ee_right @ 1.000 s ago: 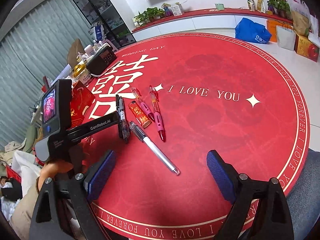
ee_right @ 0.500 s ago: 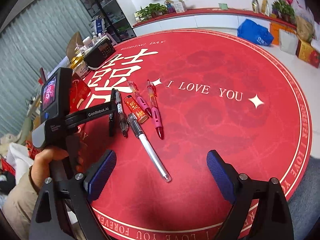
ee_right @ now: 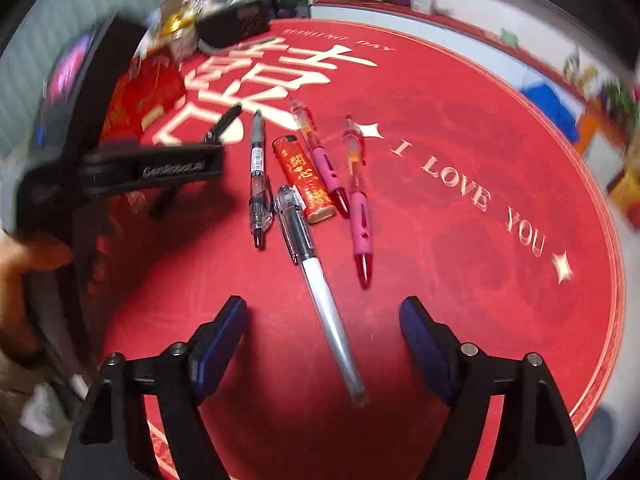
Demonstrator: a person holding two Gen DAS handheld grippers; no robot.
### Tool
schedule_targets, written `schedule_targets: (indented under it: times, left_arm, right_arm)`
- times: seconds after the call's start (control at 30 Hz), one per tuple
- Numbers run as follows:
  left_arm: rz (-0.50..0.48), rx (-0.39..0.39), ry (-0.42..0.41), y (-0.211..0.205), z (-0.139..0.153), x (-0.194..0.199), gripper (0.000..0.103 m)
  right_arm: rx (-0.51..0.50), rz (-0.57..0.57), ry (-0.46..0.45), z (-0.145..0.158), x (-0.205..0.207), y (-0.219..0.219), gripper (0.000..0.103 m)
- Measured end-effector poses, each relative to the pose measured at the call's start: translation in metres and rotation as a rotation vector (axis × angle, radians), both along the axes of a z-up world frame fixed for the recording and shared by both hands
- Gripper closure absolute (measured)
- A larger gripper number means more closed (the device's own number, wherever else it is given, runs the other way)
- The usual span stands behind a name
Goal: Organize rigid objects
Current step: 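Close left tool on black marker while right tool closes on clear white-barrel pen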
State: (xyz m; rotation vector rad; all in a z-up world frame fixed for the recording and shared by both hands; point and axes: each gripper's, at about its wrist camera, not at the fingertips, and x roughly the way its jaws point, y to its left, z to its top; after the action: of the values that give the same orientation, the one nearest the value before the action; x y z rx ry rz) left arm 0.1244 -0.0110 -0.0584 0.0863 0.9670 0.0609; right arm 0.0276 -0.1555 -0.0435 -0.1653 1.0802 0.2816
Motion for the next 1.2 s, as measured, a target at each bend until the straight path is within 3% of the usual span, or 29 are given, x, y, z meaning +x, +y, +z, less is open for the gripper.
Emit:
schedule_targets:
  times: [0.1,0.23,0.27,0.3,0.33,0.93,0.97,1.03,1.1,1.13,1.2]
  left_arm:
    - [-0.041,-0.084,-0.003,-0.003,-0.005,0.003,0.000]
    - [-0.037,-0.092,-0.017,-0.005,-0.004,0.003,0.000]
    - [-0.037,-0.092,-0.017,-0.005,-0.004,0.003,0.000]
    - [-0.037,-0.092,-0.016,-0.005,-0.005,0.004,0.000]
    - [-0.037,-0.091,-0.015,-0.005,-0.005,0.004,0.000]
    - [-0.029,-0.092,-0.018,-0.006,-0.005,0.004,0.000]
    - [-0.030,-0.092,-0.017,-0.007,-0.005,0.004,0.000]
    - [-0.030,-0.092,-0.016,-0.007,-0.005,0.004,0.001]
    - [-0.040,-0.095,-0.007,-0.009,-0.004,0.004,0.008]
    - [-0.057,-0.097,0.000,-0.011,-0.002,0.003,0.012]
    - [-0.110,-0.099,0.011,-0.016,0.002,0.000,0.036]
  right_arm:
    - [0.002,0.015,0.020,0.001,0.002,-0.001,0.022]
    - [0.002,0.041,0.033,0.001,0.002,-0.001,0.019]
    - [0.001,0.053,0.044,0.000,0.002,0.001,0.014]
    - [-0.007,0.072,0.063,-0.003,0.002,0.004,0.002]
    - [-0.015,0.086,0.076,-0.005,0.002,0.007,0.000]
    - [-0.021,0.080,0.081,-0.003,0.004,0.014,0.001]
    - [-0.020,0.086,0.079,-0.002,0.003,0.015,0.006]
    - [-0.015,0.103,0.065,0.005,-0.001,0.017,0.030]
    - [-0.011,0.104,0.068,0.009,-0.002,0.017,0.089]
    - [-0.003,0.099,0.073,0.010,-0.002,0.016,0.090]
    - [0.021,0.082,0.070,0.009,-0.002,0.012,0.092]
